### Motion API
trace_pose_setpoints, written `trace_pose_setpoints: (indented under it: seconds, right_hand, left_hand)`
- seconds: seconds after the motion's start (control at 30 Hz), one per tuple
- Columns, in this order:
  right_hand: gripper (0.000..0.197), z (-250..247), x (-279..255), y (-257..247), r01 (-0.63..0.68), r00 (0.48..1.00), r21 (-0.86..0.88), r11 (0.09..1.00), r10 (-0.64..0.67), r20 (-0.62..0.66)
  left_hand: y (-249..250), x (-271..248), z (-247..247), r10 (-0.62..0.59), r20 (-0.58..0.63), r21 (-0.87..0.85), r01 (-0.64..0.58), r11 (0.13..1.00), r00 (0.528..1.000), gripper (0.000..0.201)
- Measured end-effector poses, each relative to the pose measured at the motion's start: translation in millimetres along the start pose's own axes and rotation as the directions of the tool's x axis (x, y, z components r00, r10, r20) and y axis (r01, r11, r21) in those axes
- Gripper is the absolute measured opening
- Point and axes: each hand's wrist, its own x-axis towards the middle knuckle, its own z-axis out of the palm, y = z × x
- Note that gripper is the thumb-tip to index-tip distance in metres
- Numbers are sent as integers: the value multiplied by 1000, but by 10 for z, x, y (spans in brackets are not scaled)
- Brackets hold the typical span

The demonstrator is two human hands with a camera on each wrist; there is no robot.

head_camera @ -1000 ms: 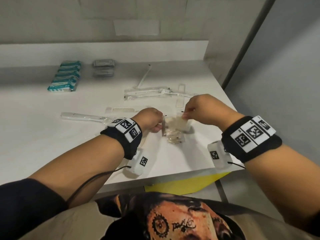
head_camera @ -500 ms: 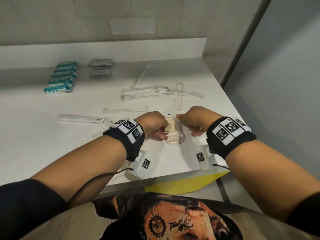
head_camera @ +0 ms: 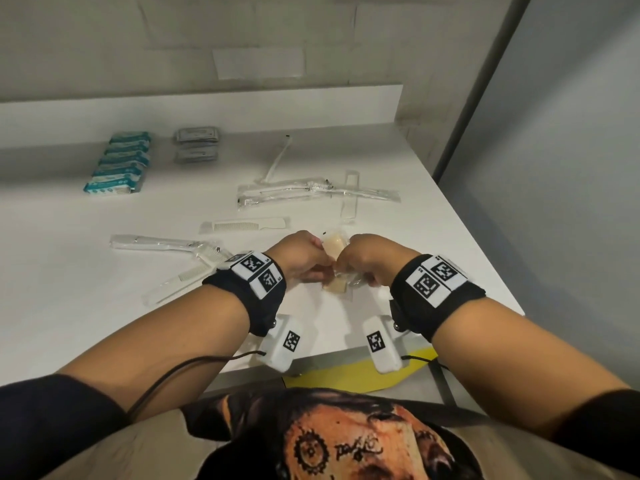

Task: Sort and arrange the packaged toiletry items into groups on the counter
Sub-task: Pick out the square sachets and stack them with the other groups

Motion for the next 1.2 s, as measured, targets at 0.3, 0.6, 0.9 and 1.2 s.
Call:
trace_pose_setpoints:
  seconds: [0.3, 0.6, 0.9, 1.2]
  right_hand:
    - [30, 31, 3, 22, -44, 997, -129, 991, 35, -75]
    - [25, -1, 150, 93, 92, 980, 15, 996, -88, -177]
    - [19, -89, 266, 152, 309, 835, -253, 917, -389, -389]
    - [59, -33, 397, 188, 269, 887, -503, 821, -415, -203]
  left_hand:
    - [84, -109, 8, -141, 12, 149, 138, 979, 990, 12]
    - [69, 6, 66, -124, -13, -49, 123, 991, 992, 11]
    - [9, 182, -43, 203, -177, 173, -173, 970, 963, 40]
    - [7, 288, -58, 438, -187, 583, -259, 770, 880, 22]
